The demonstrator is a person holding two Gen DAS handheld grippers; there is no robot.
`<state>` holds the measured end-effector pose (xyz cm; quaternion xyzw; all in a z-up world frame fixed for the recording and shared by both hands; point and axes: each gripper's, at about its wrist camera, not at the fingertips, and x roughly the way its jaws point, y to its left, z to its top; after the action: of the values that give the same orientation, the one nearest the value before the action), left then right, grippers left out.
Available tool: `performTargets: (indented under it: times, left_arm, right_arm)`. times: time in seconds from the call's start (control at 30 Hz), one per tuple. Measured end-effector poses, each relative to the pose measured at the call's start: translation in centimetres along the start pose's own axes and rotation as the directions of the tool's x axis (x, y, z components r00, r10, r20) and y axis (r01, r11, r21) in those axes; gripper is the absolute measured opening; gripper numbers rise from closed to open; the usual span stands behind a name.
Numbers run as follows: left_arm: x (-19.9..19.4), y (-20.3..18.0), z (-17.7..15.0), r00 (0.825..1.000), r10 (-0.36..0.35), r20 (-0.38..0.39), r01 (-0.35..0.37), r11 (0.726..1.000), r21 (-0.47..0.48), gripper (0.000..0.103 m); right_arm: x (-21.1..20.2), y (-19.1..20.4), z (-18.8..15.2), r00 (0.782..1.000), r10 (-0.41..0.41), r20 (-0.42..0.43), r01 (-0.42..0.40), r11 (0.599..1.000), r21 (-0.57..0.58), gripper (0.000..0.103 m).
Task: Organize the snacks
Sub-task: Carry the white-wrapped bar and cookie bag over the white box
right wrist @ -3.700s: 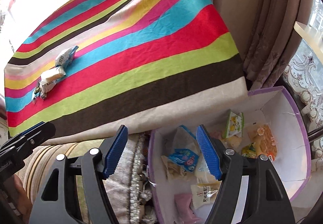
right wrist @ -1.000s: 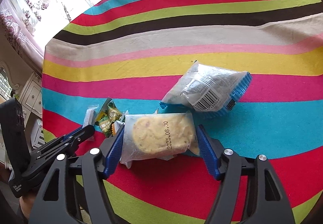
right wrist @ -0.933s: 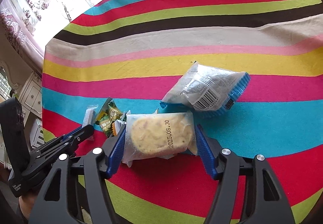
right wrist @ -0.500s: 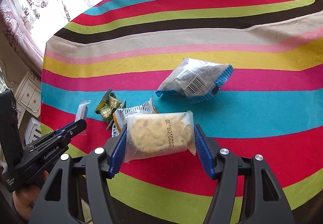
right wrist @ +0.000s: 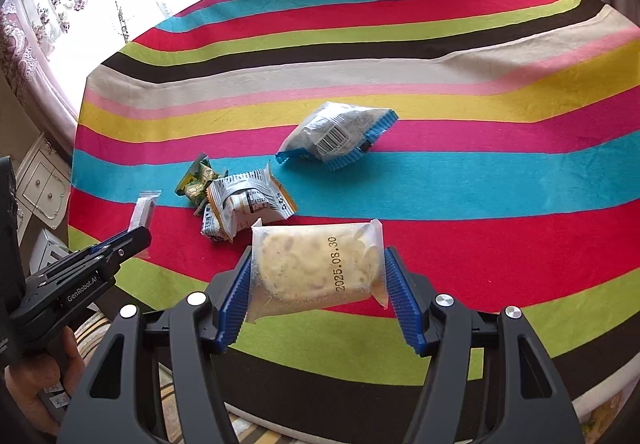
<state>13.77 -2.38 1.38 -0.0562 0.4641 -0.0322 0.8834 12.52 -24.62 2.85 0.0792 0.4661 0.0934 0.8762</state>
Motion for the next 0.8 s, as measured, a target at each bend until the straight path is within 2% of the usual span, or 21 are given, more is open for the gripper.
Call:
performTargets:
  times: [0.27,0.43,0.63,0.8]
  left_arm:
    - [-1.7,-4.0,-1.6,0.999,-0.026,-0.019,0.028,0.993,0.111,0.018]
    - [-2.8,-6.8,-3.0,0.994,-0.098,-0.039,0.103,0.982,0.159,0.018]
    - [-3.9,-9.3,-4.3,0.978,-0.196,-0.067,0.206,0.96,0.188,0.018]
    - [-4.6,-11.8,-5.5,0.971,-0.223,-0.089,0.237,0.943,0.231,0.018]
  right_arm:
    - [-3.2,-2.3,-2.2,0.997,-0.074,0.014,0.074,0.997,0.018,0.062]
    - [-5.2,-4.4,-3.7,0.992,-0.123,0.018,0.122,0.991,0.047,0.062]
    - [-7.6,-7.4,-6.2,0.986,-0.167,0.019,0.164,0.981,0.101,0.062]
    - [-9.5,-10.1,-8.3,0.974,-0.227,0.016,0.223,0.965,0.139,0.062]
